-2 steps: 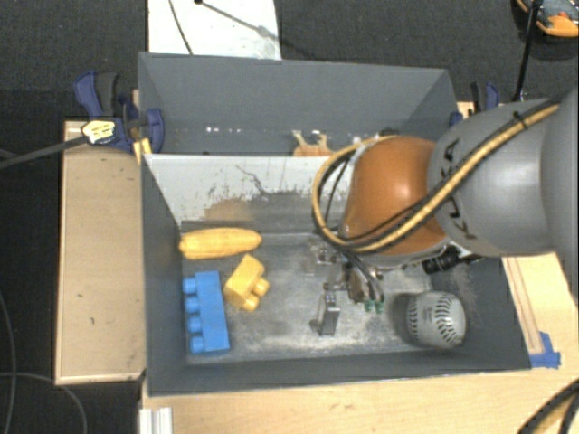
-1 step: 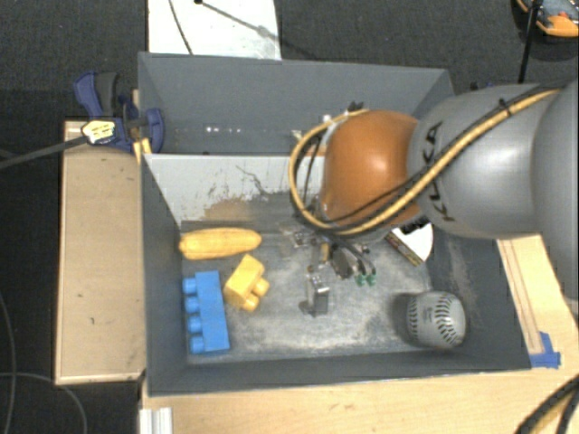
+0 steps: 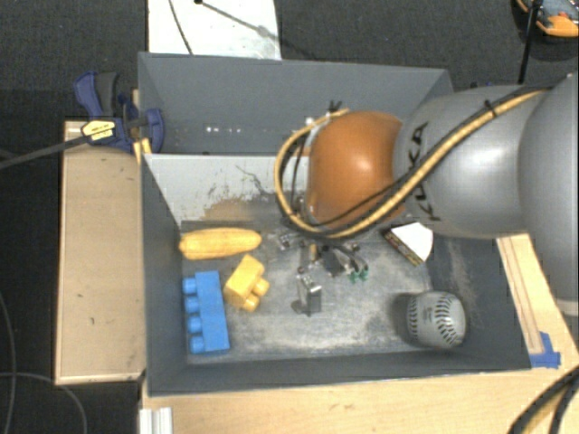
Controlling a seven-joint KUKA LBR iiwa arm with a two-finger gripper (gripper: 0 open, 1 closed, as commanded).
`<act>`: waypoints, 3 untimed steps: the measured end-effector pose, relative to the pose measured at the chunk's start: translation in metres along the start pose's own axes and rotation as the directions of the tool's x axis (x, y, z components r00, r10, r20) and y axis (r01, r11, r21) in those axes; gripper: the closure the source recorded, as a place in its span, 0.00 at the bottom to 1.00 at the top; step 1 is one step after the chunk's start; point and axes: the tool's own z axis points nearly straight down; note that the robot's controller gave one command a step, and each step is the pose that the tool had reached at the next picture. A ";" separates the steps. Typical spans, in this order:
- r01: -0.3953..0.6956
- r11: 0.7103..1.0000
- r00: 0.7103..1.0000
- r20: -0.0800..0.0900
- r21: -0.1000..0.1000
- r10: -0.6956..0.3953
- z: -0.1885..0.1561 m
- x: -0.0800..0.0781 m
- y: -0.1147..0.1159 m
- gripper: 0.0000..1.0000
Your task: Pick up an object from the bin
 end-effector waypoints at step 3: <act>0.088 0.996 0.996 0.001 0.000 -0.088 0.017 -0.043 0.042 0.00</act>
Offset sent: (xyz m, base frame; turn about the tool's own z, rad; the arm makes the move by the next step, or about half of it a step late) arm 0.0388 0.0658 0.0162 -0.1068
